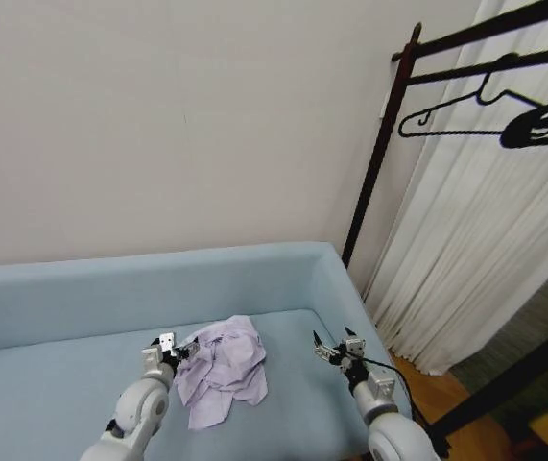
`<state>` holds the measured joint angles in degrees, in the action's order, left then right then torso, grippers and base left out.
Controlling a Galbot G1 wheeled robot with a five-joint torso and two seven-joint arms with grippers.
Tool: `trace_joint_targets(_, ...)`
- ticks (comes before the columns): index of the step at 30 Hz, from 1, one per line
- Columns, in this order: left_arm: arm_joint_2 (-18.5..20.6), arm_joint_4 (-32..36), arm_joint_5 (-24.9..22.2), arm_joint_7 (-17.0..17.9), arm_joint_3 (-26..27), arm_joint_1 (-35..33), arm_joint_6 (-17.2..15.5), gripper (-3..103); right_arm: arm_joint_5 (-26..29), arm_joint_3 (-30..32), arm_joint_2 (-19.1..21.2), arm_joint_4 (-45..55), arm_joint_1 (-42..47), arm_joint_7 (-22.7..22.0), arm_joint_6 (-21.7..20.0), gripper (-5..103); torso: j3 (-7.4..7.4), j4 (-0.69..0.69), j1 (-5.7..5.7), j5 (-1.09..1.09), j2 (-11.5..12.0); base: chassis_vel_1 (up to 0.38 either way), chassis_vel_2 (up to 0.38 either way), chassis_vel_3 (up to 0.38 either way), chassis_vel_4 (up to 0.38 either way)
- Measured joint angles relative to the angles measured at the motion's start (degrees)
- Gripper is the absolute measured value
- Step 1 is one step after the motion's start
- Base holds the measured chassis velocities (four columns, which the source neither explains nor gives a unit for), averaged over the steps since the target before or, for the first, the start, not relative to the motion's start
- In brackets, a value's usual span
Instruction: Pick up the clothes from the sofa and hang them on the clothes hanger.
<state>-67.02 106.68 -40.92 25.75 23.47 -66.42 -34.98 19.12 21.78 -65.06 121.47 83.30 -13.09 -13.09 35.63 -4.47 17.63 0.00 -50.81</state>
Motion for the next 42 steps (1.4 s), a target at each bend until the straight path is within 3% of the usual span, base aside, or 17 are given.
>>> trace_joint_targets(6, 0.0, -3.9, -2.7, 1.4, -1.2, 3.2, -2.1, 100, 0.0, -0.6, 0.4, -0.9, 0.0, -0.2, 0.0, 100, 0.0, 0.0, 0.0, 0.01, 0.0, 0.0, 0.0, 0.0, 0.0)
trace_joint_targets(18, -0.5, -6.7, -3.6, 0.4, -1.5, 4.5, -2.3, 101, 0.0, -0.9, 0.2, -1.1, 0.0, -0.6, 0.0, 100, -0.01, 0.0, -0.01, 0.01, 0.0, 0.0, 0.0, 0.0, 0.0)
trace_joint_targets(20, -0.8, -7.5, -3.4, 0.3, -1.9, 4.8, -2.3, 94, 0.1, -0.9, 0.2, -1.1, 0.1, -0.6, 0.0, 100, -0.01, 0.0, 0.0, 0.0, 0.0, 0.0, 0.0, 0.0, 0.0)
trace_joint_targets(22, -0.9, -8.0, -3.3, 0.2, -2.0, 5.0, -2.3, 94, 0.1, -0.9, 0.2, -1.0, 0.2, -0.6, 0.0, 100, -0.01, 0.0, 0.0, 0.01, 0.0, 0.0, 0.0, 0.0, 0.0)
trace_joint_targets(24, -1.4, -9.2, -3.1, 0.2, -2.2, 5.4, -2.3, 84, 0.1, -0.8, 0.3, -0.9, 0.4, -0.6, 0.0, 100, -0.01, 0.0, 0.0, 0.01, 0.0, 0.0, 0.0, 0.0, 0.0)
trace_joint_targets(27, -1.8, -9.9, -2.9, 0.1, -2.4, 5.6, -2.4, 78, 0.1, -0.7, 0.4, -0.8, 0.5, -0.6, 0.0, 100, -0.01, 0.0, 0.0, 0.0, 0.0, 0.0, 0.0, 0.0, 0.0)
trace_joint_targets(28, -2.3, -10.7, -2.2, -0.1, -2.6, 5.7, -2.4, 67, 0.1, -0.4, 0.6, -0.6, 0.7, -0.6, 0.1, 100, -0.01, 0.0, 0.0, 0.01, 0.0, 0.0, 0.0, 0.0, 0.0)
trace_joint_targets(29, -2.5, -10.9, -1.8, -0.2, -2.8, 5.7, -2.4, 67, 0.2, -0.3, 0.7, -0.6, 0.7, -0.7, 0.1, 100, 0.0, 0.0, 0.0, 0.01, 0.0, 0.0, 0.0, 0.0, 0.0)
trace_joint_targets(31, -3.0, -11.1, -1.2, -0.3, -3.0, 5.7, -2.4, 55, 0.3, -0.1, 0.9, -0.5, 0.8, -0.8, 0.1, 100, -0.01, 0.0, -0.01, 0.0, 0.0, 0.0, 0.0, 0.0, 0.0)
trace_joint_targets(39, -3.5, -11.5, -0.7, -0.4, -3.4, 5.4, -2.0, 33, 0.4, 0.0, 1.1, -0.5, 0.8, -1.0, 0.2, 100, -0.01, 0.0, 0.0, 0.01, 0.0, 0.0, 0.0, 0.0, 0.0)
trace_joint_targets(42, -3.6, -11.7, -0.3, -0.3, -3.4, 5.2, -1.6, 17, 0.4, 0.0, 1.0, -0.6, 0.7, -1.0, 0.2, 100, -0.01, 0.0, -0.01, 0.01, 0.0, 0.0, 0.0, 0.0, 0.0)
